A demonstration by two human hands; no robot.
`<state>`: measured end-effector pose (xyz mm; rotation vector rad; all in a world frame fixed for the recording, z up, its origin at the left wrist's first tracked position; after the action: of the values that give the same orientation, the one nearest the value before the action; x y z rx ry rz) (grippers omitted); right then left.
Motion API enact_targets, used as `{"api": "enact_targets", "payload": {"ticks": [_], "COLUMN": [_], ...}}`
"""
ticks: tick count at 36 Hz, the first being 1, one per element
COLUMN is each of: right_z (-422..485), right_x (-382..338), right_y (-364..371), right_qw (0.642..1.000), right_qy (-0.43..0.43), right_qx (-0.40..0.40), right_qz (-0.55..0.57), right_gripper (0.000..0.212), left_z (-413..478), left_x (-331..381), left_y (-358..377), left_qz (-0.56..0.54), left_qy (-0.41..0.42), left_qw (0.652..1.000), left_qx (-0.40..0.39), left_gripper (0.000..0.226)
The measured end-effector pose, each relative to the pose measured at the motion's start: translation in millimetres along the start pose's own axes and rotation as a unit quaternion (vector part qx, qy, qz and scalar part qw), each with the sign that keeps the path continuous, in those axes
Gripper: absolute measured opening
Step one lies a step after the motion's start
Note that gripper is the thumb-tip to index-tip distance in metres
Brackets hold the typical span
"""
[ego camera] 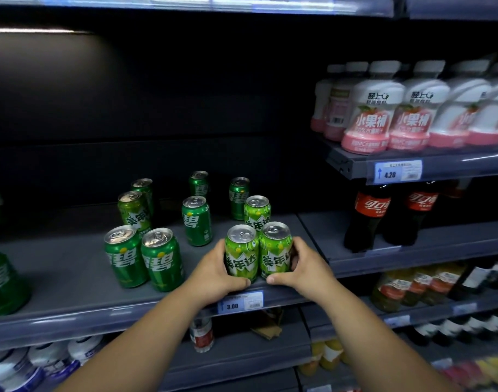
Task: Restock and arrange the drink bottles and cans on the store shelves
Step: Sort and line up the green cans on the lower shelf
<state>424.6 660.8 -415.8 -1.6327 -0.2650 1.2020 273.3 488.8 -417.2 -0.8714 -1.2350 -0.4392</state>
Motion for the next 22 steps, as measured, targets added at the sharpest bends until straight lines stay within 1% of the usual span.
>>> {"api": "enact_targets", "payload": {"ticks": [10, 16, 18, 20, 22], "right_z": [-5.0, -6.2, -6.9, -6.9, -5.0], "right_x": [-6.2, -2.5, -3.1, -3.0, -1.5], "right_y": [-4.9, -1.5, -1.9, -2.3, -2.4], "right_qw": [0.998, 0.997, 0.998, 0.998, 0.999], "right_qy": [-0.010, -0.020, -0.026, -0.034, -0.039], "right_qx": [0.013, 0.006, 0.008, 0.007, 0.003], "right_qz": [-0.061, -0.070, -0.065, -0.049, 0.006], "right_gripper": [0.085, 0.088, 0.088, 0.087, 0.086], "left_z": [1.2, -0.8, -1.3, -1.6, -1.7], "left_x": [-1.4, -0.8, 0.9, 3.9, 5.3], "left_y": [0.1, 3.2, 2.4, 0.1, -3.1], "left_qz": [0.001, 0.010, 0.024, 0.043, 0.044], "left_qy": [0.000, 0.015, 0.032, 0.047, 0.053], "left_qw": [1.000, 1.000, 0.999, 0.998, 0.998], "left_qx": [-0.005, -0.013, -0.004, 0.001, -0.004], "left_gripper": [0.085, 0.084, 0.087, 0.095, 0.103]}}
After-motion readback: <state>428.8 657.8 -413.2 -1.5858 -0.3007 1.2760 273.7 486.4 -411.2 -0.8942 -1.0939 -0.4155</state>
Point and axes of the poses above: each hand's wrist, its own z-axis towards the middle knuckle, its own y-axis out of the palm, x = y × z, the point moved 4 cm from there along z, towards the middle knuckle, and after that the axes turned 13 degrees about -z, right-handed, at the moved point
